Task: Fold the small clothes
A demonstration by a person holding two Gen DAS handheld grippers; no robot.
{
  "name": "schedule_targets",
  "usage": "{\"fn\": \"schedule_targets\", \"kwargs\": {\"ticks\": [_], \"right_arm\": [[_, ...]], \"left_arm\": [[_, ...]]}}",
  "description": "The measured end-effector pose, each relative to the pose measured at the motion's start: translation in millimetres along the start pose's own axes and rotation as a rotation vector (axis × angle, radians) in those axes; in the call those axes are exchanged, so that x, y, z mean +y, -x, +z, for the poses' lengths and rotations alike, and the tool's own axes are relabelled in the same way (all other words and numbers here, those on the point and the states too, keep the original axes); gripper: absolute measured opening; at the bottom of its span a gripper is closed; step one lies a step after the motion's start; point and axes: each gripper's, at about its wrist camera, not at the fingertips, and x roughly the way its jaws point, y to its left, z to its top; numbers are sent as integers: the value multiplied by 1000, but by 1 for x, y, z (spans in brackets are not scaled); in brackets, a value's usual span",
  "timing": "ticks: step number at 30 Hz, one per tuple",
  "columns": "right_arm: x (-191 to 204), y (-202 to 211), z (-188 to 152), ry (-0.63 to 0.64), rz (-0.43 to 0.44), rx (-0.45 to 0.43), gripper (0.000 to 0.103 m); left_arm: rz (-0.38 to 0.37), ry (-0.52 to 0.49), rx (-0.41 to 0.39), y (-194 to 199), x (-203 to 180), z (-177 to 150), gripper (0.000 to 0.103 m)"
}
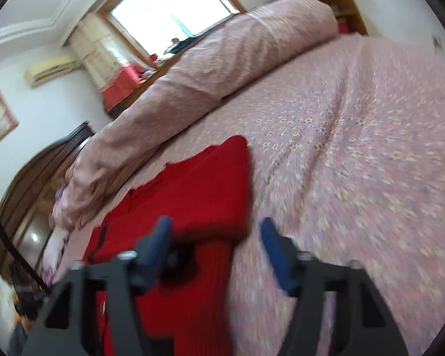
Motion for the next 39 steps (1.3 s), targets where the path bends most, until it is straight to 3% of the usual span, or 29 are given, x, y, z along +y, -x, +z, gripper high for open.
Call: {"fn": "schedule_targets", "kwargs": {"ticks": [2,4,8,13,16,18,20,27,31,35,39], "right_arm": [[1,16,-13,28,6,13,81],[0,31,-31,37,14,79,82],[-19,56,-71,-79,96,179,82],[-19,84,-115,-138,254,200,82],[-11,94,-137,-121,269,195,81],[-7,93,-143,-128,309,209,81],[-6,88,-143,-128,293,209,81],[-4,72,-135,-177,297,203,81],[1,71,-136,-170,293,204,82],[-3,76,-139,-207,347,214,78],[-6,71,-144,-279,440,240,73]], "left_arm": [[12,21,23,10,2,-20,27],[28,53,43,18,5,-41,27],[-16,148,73,31,13,-71,29],[-62,233,115,38,16,-96,46],[-81,266,113,48,15,-111,57],[-110,289,120,52,15,-119,59],[-134,295,133,53,11,-125,59],[-85,281,82,36,16,-101,59],[-109,283,93,32,18,-99,59],[-171,264,129,46,14,-119,59],[-266,325,141,56,24,-137,59]]}}
